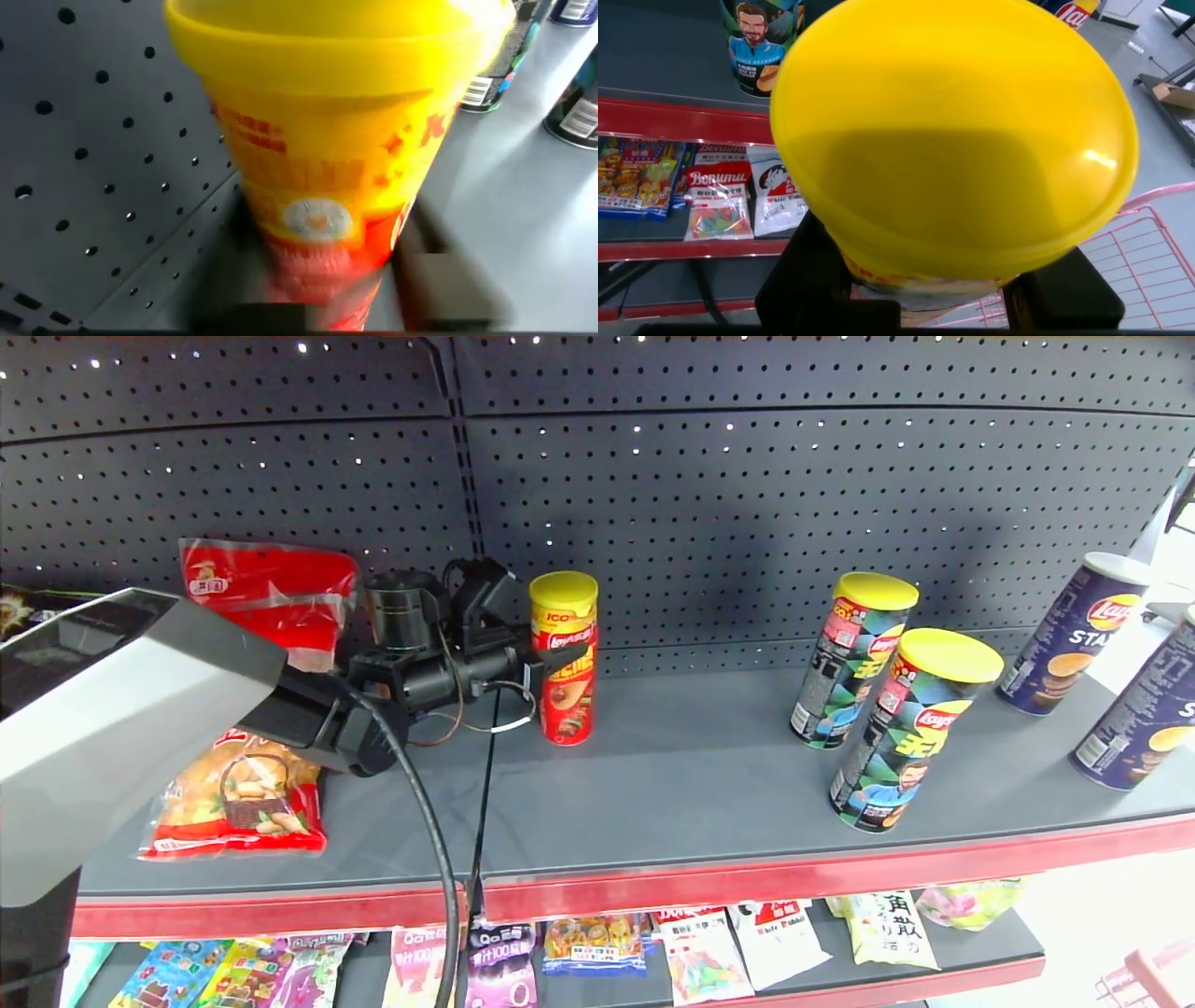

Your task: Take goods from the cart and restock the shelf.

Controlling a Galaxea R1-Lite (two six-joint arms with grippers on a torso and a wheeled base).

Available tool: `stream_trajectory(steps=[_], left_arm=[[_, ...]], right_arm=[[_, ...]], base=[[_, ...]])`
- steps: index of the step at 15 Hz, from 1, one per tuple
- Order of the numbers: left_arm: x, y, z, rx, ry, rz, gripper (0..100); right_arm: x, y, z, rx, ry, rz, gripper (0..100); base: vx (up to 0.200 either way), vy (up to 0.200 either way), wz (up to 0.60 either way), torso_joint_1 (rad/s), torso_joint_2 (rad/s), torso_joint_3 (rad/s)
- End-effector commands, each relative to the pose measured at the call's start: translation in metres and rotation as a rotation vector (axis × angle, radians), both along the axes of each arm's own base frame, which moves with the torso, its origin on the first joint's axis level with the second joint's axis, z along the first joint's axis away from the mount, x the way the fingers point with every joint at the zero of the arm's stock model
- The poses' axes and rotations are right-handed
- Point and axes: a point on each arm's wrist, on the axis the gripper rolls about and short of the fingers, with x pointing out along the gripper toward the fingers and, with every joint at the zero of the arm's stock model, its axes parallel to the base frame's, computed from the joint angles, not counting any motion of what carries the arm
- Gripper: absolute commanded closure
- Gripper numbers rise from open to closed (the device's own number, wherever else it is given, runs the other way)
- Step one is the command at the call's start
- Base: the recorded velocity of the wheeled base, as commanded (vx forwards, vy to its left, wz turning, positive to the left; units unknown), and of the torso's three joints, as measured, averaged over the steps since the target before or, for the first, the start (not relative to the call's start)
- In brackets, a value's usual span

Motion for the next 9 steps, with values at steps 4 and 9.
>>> stream_trajectory(steps=[4, 9], left_arm=[[-0.023, 0.012, 0.020, -0.015, 0.004, -0.050, 100], [-0.073, 0.039, 0.044, -0.042, 0.049, -0.091, 100]], right_arm=[[0.001, 0.000, -0.001, -0.001, 0.005, 0.000, 100], [0.000, 0.000, -0.001, -0.001, 0.003, 0.000, 100]], base=[[0.000, 0.000, 0.00, 0.000, 0.00, 0.000], [0.000, 0.000, 0.00, 0.000, 0.00, 0.000]])
